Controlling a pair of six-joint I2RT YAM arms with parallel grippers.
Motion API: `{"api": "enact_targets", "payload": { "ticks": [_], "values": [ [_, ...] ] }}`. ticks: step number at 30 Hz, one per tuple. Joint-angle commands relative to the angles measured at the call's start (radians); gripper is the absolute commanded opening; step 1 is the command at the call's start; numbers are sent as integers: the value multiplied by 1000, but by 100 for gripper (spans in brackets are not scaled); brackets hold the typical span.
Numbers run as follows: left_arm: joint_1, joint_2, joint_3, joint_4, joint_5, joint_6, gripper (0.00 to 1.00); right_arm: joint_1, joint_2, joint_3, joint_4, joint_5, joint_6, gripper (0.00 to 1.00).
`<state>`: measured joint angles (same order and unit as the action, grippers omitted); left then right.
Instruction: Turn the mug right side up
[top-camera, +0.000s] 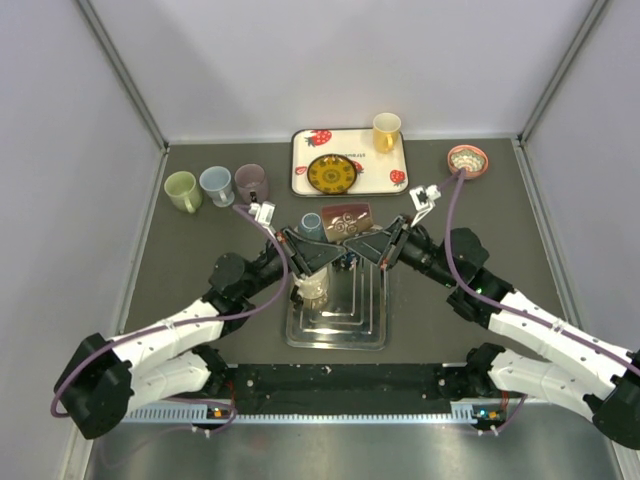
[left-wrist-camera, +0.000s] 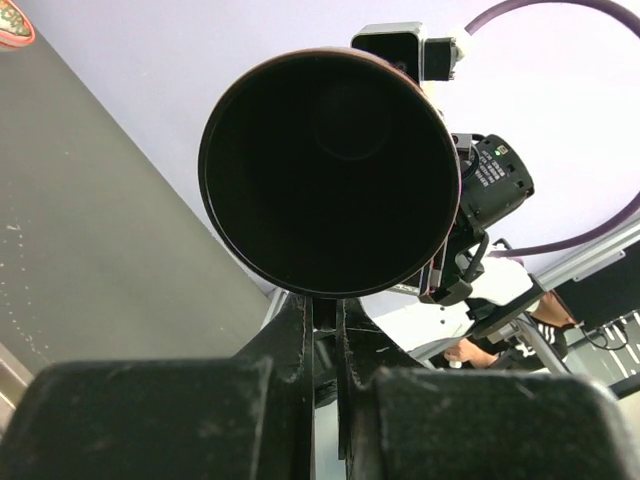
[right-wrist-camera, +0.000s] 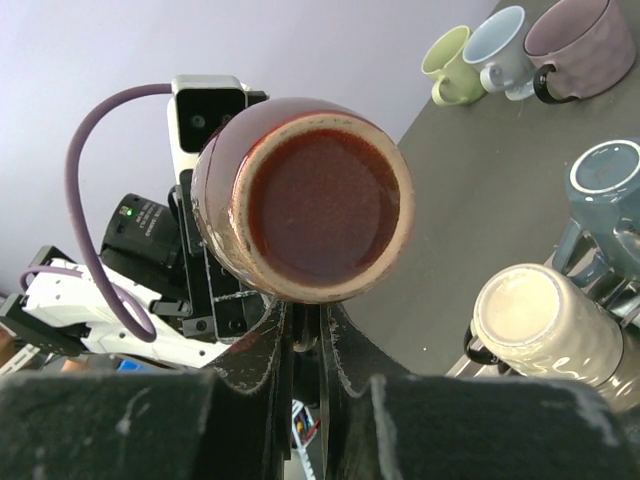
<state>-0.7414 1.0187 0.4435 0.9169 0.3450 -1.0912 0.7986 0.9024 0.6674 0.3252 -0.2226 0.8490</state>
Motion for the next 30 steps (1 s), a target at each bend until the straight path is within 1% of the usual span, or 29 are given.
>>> {"api": "enact_targets", "payload": {
  "ticks": [1, 5, 8, 11, 18, 30],
  "values": [
    [-6, -28, 41, -12, -61, 94, 0, 22, -13, 37, -23, -38, -31, 4],
    [-7, -43, 32, -23, -69, 112, 0, 22, -13, 44, -31, -46, -30, 11],
    [-10, -55, 26, -29, -77, 126, 0, 22, -11, 44, -29, -49, -28, 20],
    [-12, -68, 20, -36, -83, 136, 0, 22, -14, 47, -32, -52, -25, 26],
    [-13, -77, 1, -27, -83, 136, 0, 25, -13, 47, -31, -57, -24, 27],
    [-13, -149, -23, -122, -115, 189, 0, 34, -39, 37, -66, -55, -33, 29]
  ]
}}
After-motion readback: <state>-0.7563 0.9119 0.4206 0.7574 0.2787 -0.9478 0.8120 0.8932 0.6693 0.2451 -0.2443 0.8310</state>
